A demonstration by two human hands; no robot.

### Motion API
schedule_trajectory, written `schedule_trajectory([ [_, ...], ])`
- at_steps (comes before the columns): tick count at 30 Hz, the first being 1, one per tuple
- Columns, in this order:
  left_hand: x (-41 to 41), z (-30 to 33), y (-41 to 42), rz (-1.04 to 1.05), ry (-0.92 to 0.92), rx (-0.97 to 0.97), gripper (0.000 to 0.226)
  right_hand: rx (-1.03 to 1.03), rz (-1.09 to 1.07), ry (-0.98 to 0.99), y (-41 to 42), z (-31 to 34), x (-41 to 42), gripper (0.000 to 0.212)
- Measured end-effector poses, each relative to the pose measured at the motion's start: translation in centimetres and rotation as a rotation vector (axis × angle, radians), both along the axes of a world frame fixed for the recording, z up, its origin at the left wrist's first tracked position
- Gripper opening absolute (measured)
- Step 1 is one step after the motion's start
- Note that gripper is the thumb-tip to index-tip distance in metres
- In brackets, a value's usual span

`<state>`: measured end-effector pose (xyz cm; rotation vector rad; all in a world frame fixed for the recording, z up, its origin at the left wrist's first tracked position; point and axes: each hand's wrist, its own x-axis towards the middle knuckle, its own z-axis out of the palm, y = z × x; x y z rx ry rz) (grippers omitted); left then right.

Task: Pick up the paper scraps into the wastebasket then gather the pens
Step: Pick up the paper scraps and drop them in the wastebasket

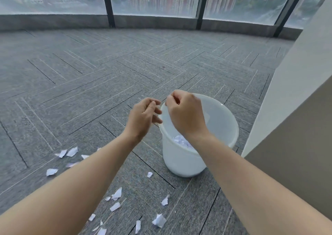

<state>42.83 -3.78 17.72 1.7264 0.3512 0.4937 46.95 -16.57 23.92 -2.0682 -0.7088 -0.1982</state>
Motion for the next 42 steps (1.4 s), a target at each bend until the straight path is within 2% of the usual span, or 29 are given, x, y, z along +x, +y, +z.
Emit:
schedule_trajectory([
  [3, -5.3, -4.1, 3.3, 0.104, 0.146, 0.219, 0.016, -0.114, 0.198, 0.028, 1.7, -3.0, -3.6, 0.026],
  [6, -11.6, -10.9, 6.1, 0.005, 0.521, 0.555, 0.014, -0.474, 0.375, 0.125, 2.8, -9.8, -6.2, 0.017],
  [9, -16.8, -16.5, 7.1, -0.201, 0.862, 0.716, 0.042, -0.843, 0.426, 0.226, 2.6, -17.2, -6.9, 0.023],
  [11, -18.7, -18.7, 7.2, -0.279, 0.964, 0.776, 0.062, -0.976, 0.408, 0.250, 2.2, -20.8, -6.9, 0.028],
  [14, -19.3, -20.6, 6.7, -0.318, 0.974, 0.844, 0.082, -1.038, 0.325, 0.277, 1.7, -24.8, -6.5, 0.033],
  [17, -19.0, -22.2, 6.1, -0.281, 0.939, 0.841, 0.098, -0.991, 0.241, 0.302, 2.2, -27.2, -5.6, 0.042],
  [20, -18.6, -23.0, 5.7, -0.292, 0.927, 0.874, 0.103, -0.963, 0.194, 0.333, 3.3, -28.8, -4.8, 0.033],
  [22, -18.3, -23.3, 5.6, -0.281, 0.904, 0.902, 0.086, -1.002, 0.206, 0.325, 4.0, -29.5, -4.7, 0.023],
  [26, -17.5, -23.9, 5.4, -0.327, 0.740, 0.963, 0.023, -0.982, 0.344, 0.284, 3.8, -28.7, -4.6, 0.014],
  [28, -17.3, -24.3, 5.5, -0.390, 0.668, 0.988, 0.016, -0.970, 0.422, 0.250, 2.4, -27.5, -4.5, 0.014],
  [31, -18.5, -24.7, 5.4, -0.403, 0.652, 0.914, 0.014, -1.042, 0.510, 0.247, -1.2, -26.5, -4.9, 0.003],
  [35, -22.1, -24.7, 5.5, -0.239, 0.592, 0.718, 0.014, -1.058, 0.512, 0.230, -5.1, -27.0, -6.3, 0.016],
  [37, -23.8, -24.3, 5.6, -0.199, 0.604, 0.716, 0.013, -1.026, 0.492, 0.209, -5.9, -27.1, -7.0, 0.026],
  [38, -24.6, -24.1, 5.4, -0.211, 0.642, 0.739, 0.016, -1.026, 0.486, 0.185, -6.2, -27.2, -7.5, 0.038],
  [40, -25.8, -23.8, 4.5, -0.270, 0.745, 0.773, 0.040, -1.058, 0.492, 0.151, -6.9, -27.6, -8.5, 0.068],
  [42, -26.5, -23.4, 2.9, -0.344, 0.806, 0.837, 0.078, -1.088, 0.514, 0.145, -7.3, -28.3, -9.5, 0.087],
])
